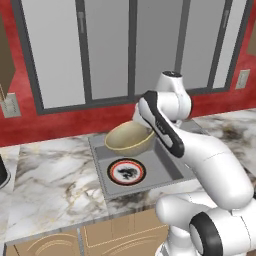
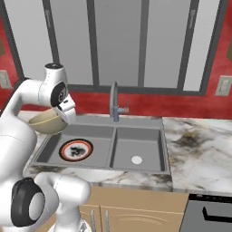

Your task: Pick the bowl and tupperware and place them in the sink. Then turn on the water.

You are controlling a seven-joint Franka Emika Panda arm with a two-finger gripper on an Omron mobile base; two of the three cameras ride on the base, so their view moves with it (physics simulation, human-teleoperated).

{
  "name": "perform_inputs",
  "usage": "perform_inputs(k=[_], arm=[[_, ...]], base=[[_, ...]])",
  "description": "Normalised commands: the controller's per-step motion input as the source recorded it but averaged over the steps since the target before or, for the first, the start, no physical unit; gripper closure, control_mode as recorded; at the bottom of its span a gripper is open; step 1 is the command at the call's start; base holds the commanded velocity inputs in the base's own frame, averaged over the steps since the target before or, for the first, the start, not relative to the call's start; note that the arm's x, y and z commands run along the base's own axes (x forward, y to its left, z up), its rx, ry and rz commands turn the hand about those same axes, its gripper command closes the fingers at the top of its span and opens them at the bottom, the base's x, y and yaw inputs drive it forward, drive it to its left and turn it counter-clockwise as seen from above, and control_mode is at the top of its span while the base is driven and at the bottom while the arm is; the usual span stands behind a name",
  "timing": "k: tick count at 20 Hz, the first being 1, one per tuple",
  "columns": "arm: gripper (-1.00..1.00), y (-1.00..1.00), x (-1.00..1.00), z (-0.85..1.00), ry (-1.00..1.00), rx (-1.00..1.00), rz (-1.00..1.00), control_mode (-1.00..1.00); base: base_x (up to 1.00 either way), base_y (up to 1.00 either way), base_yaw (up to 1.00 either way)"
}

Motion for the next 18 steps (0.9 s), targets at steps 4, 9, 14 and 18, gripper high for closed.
perform_inputs(k=[4,9,14,18], arm=[[1.0,0.0,0.0,-0.42,-0.09,-0.04,0.0,-1.0],[1.0,-0.01,0.01,-0.13,-0.01,-0.01,0.0,-1.0],[1.0,-0.13,0.01,-0.08,0.01,0.0,0.0,-1.0],[1.0,-0.27,0.02,-0.27,0.04,0.0,0.0,-1.0]], base=[[0.0,0.0,0.0],[0.0,0.0,0.0],[0.0,0.0,0.0],[0.0,0.0,0.0]])
